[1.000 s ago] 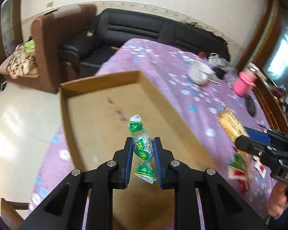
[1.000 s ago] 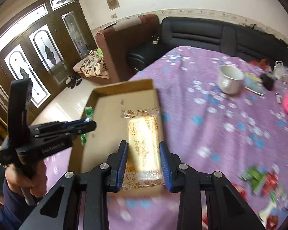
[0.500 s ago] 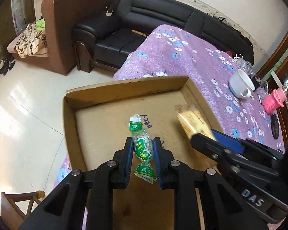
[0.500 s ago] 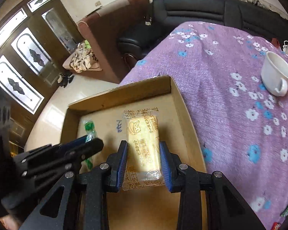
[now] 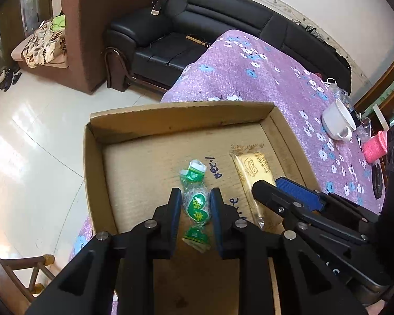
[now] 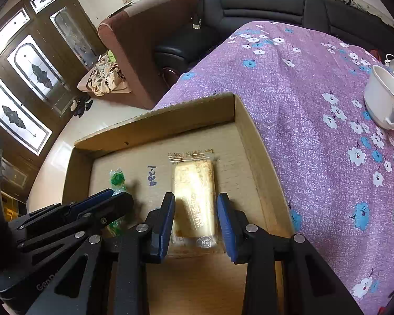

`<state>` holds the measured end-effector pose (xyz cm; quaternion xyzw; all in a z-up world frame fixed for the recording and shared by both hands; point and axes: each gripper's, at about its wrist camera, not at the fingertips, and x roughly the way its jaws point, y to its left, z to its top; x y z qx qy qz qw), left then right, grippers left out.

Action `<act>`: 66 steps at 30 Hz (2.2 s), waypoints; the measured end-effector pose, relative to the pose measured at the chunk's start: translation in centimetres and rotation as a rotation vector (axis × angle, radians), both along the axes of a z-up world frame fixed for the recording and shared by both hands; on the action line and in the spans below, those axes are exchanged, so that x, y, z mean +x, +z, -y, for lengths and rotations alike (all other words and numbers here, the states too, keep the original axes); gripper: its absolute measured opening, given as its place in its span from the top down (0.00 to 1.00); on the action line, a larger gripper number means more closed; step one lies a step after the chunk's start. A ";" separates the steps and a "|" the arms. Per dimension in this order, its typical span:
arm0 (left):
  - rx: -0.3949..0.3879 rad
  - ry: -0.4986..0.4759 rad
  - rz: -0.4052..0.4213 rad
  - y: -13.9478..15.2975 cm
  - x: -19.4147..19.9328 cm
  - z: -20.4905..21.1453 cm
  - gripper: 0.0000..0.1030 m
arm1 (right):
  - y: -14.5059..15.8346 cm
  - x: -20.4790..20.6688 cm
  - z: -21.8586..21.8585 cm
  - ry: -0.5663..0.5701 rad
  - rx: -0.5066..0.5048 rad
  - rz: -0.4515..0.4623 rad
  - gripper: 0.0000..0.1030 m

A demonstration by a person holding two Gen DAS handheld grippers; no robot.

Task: Organize snacks
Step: 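Carry both held snacks over the cardboard box with both tools, then open both tools to drop the wafer bar and green candy into the box, then move both open tools back to the snack pile, then grasp the green snack packet with the left tool while the right tool grasps the pink bar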

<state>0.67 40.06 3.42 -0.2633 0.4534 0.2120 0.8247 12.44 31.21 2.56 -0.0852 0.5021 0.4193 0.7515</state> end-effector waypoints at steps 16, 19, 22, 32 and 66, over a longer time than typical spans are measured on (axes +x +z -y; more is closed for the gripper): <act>0.045 -0.034 0.093 4.4 -2.4 4.1 0.71 | 5.3 -2.5 10.3 -0.034 0.168 -0.013 0.64; 0.047 -0.065 0.123 5.3 -2.7 6.4 0.71 | 5.6 -3.0 13.7 -0.042 0.191 -0.022 0.64; 0.051 -0.109 0.141 6.0 -2.6 9.3 0.70 | 5.9 -3.2 17.2 -0.052 0.207 -0.026 0.64; 0.040 -0.337 0.168 6.0 -1.7 21.1 0.69 | 5.2 -2.3 33.8 -0.201 0.199 -0.014 0.64; 0.162 -0.506 0.102 0.7 3.6 34.5 0.62 | -1.8 -4.7 37.9 -0.237 -0.076 0.119 0.60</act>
